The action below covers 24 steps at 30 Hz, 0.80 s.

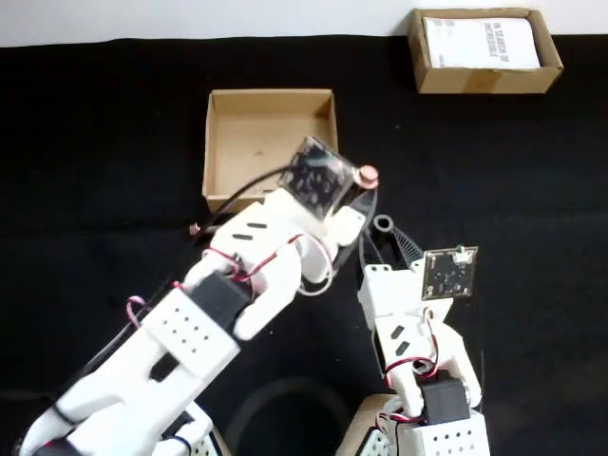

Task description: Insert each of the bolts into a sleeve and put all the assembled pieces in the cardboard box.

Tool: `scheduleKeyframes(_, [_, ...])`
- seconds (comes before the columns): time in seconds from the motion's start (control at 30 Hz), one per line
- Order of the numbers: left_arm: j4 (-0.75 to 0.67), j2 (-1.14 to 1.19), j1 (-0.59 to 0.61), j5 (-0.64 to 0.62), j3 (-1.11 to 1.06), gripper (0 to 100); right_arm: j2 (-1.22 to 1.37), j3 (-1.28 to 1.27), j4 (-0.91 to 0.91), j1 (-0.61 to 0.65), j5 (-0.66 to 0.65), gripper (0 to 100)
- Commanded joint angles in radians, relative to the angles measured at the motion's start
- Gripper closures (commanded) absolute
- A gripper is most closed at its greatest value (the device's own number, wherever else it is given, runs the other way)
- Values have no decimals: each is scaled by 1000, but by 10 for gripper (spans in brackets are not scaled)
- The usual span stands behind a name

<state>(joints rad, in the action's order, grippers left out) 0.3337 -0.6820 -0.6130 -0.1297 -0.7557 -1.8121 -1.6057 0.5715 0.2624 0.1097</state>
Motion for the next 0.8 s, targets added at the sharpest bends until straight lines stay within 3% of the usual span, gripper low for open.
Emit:
scheduleKeyframes(0.0, [-34,51,24,-130,105,991,-12,5,-24,16,0,991])
scheduleKeyframes(0.37, [-32,84,15,-172,214,991,-12,-10,-25,59,5,991])
scheduleKeyframes(0.77, [-34,85,-38,-170,193,991,-12,-10,-25,59,3,991])
